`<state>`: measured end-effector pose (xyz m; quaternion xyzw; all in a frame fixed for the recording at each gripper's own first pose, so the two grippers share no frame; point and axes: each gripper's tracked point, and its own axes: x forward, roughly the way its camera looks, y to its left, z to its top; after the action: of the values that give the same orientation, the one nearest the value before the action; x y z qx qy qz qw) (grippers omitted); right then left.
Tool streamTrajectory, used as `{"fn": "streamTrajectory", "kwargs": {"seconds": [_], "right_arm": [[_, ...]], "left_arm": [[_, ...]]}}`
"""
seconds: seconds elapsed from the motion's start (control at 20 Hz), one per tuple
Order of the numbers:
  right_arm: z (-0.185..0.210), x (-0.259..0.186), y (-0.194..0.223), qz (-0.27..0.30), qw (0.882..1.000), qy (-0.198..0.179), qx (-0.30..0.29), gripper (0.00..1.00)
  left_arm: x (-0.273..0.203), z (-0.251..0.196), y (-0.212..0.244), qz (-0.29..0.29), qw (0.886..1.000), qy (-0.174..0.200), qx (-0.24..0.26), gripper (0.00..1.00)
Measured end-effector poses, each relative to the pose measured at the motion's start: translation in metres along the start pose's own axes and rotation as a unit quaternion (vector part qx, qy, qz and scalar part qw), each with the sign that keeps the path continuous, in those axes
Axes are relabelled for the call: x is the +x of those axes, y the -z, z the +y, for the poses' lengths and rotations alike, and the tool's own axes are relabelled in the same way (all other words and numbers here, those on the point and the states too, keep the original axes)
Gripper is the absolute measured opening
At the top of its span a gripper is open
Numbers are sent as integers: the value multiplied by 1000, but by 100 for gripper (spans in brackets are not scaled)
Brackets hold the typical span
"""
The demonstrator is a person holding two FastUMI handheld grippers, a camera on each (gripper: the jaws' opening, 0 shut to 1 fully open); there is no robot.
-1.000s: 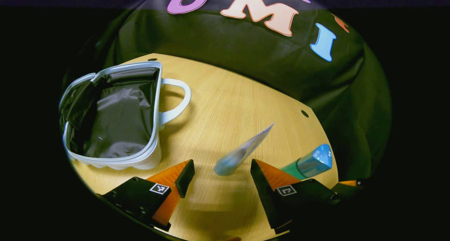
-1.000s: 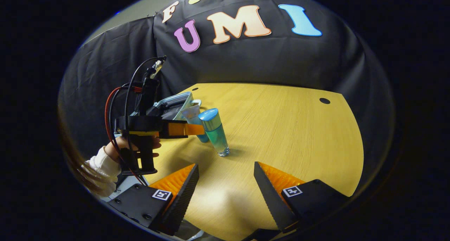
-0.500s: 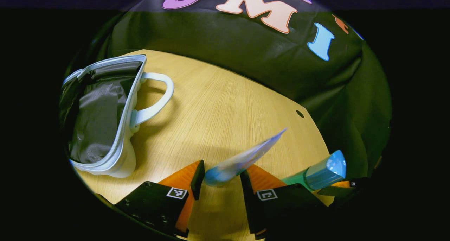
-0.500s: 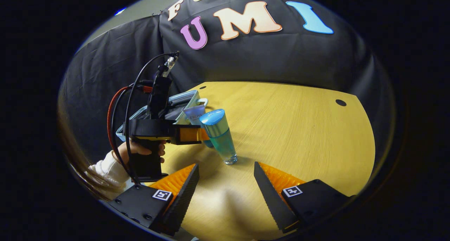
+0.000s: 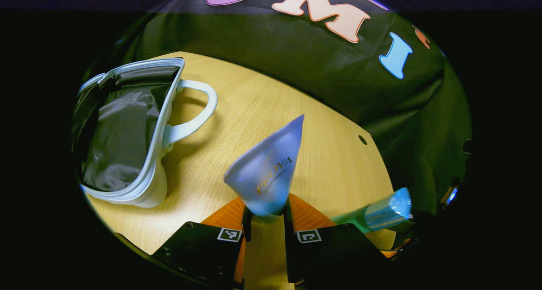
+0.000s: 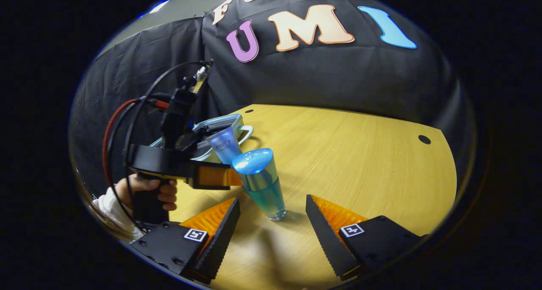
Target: First open the suitcase, pack the skin care products into it, and then close the suitcase.
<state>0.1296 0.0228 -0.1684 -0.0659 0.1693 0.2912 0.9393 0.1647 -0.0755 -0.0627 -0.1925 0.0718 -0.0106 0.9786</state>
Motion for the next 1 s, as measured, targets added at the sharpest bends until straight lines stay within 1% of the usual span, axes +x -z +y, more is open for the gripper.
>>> {"fn": "streamTrajectory", "kwargs": {"seconds": [0.1, 0.25, 0.3, 0.35, 0.4, 0.45, 0.55, 0.6, 0.65, 0.75, 0.9, 1.0], "right_arm": [[4, 10, -4, -10, 1000, -7, -8, 98], [3, 23, 0, -9, 1000, -7, -13, 93], [4, 27, 0, -11, 1000, -8, -10, 91], [5, 31, 0, -15, 1000, -8, -7, 81], [5, 34, 1, -16, 1000, -10, -3, 83], [6, 39, 0, -21, 1000, -10, 1, 79], [3, 47, -10, -36, 999, -5, 9, 63], [3, 49, -11, -40, 999, -3, 10, 59], [1, 51, -12, -42, 999, 0, 6, 56], [0, 52, -11, -40, 999, 1, 9, 47], [-2, 46, -8, -27, 999, 3, 20, 46], [-6, 44, -6, -19, 999, 12, 24, 45]], "left_arm": [[-20, -10, -14, -11, 1000, 14, -6, 33], [-54, -15, -34, -22, 1000, 18, -9, 33], [-65, -13, -43, -27, 1000, 13, -8, 29], [-77, -11, -51, -32, 999, 6, -10, 32], [-87, -8, -58, -33, 999, -1, -15, 32], [-97, -4, -65, -34, 999, -8, -21, 32], [-113, 9, -77, -36, 999, -26, -29, 32], [-120, 19, -79, -33, 998, -38, -29, 29], [-128, 29, -80, -28, 998, -49, -30, 32], [-138, 47, -78, -14, 997, -65, -46, 32], [-142, 79, -79, 2, 992, -89, -84, 33], [-140, 101, -80, 18, 990, -97, -105, 33]]}}
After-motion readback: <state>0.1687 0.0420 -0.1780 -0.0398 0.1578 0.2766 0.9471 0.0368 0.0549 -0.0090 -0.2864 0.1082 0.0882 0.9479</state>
